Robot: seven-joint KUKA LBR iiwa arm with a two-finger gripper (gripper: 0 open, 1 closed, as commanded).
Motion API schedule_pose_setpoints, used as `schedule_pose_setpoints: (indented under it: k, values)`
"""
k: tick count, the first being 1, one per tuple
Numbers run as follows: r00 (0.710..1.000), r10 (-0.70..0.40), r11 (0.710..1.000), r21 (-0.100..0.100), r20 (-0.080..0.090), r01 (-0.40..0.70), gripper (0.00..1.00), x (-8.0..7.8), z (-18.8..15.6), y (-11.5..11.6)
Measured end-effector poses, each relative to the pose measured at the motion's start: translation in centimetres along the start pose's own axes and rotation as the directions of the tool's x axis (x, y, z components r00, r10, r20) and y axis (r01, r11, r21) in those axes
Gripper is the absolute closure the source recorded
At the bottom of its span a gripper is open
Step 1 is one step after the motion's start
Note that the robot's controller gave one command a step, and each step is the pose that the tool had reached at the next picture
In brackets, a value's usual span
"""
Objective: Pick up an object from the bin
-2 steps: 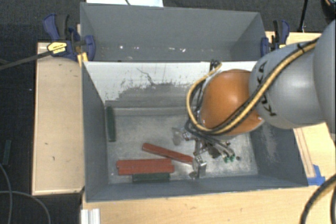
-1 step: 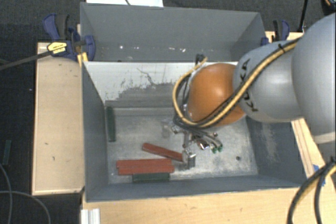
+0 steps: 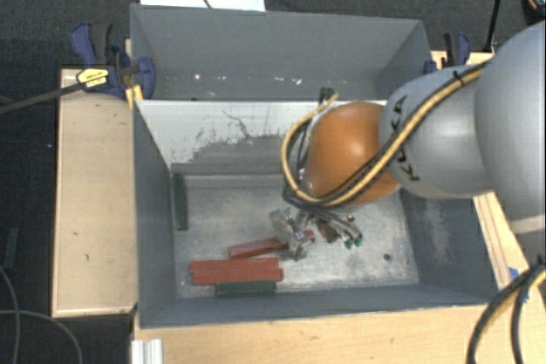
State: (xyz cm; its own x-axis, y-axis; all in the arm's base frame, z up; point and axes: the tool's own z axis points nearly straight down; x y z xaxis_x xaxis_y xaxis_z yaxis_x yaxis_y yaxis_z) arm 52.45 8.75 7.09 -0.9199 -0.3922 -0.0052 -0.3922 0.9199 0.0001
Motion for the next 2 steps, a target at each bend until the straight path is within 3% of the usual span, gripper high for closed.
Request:
schedule_pose_setpoints:
  k: [1,2]
  values:
    - [0.999,0.052,0.999,0.002,0.007,-0.052,1.00,-2.6,-12.2,0.7]
    - [0.998,0.065,0.998,0.003,0.005,-0.065,1.00,-2.4,-19.0,-1.0]
